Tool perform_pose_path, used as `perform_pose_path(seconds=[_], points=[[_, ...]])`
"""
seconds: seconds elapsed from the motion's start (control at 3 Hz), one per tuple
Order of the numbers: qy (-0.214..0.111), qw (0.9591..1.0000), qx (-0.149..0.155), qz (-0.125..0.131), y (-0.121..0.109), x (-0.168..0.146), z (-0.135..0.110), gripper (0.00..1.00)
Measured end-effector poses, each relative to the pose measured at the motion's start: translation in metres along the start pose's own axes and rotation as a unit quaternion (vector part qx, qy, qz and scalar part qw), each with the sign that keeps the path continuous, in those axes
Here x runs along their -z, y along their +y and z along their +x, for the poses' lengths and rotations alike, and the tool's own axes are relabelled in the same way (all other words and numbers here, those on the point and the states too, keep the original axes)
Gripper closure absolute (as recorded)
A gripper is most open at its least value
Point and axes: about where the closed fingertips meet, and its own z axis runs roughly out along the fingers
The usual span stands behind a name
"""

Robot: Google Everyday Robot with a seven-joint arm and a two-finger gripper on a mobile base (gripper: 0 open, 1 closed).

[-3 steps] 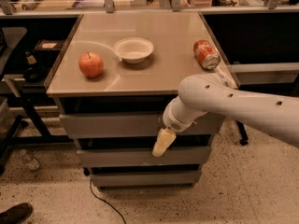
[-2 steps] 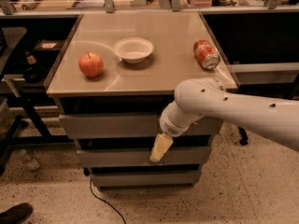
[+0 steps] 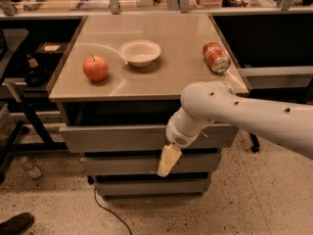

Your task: Open top drawer

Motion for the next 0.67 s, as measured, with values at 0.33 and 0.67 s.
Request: perform_pose_path(seconds=[0.33,0.67], points=[[0.012,0.9992,-0.007,-0.038,0.0316,0.0168,0.0080,0.00],[0.014,0.9988,-0.008,-0.045,0.0365,0.0198,0.0084,0.00]])
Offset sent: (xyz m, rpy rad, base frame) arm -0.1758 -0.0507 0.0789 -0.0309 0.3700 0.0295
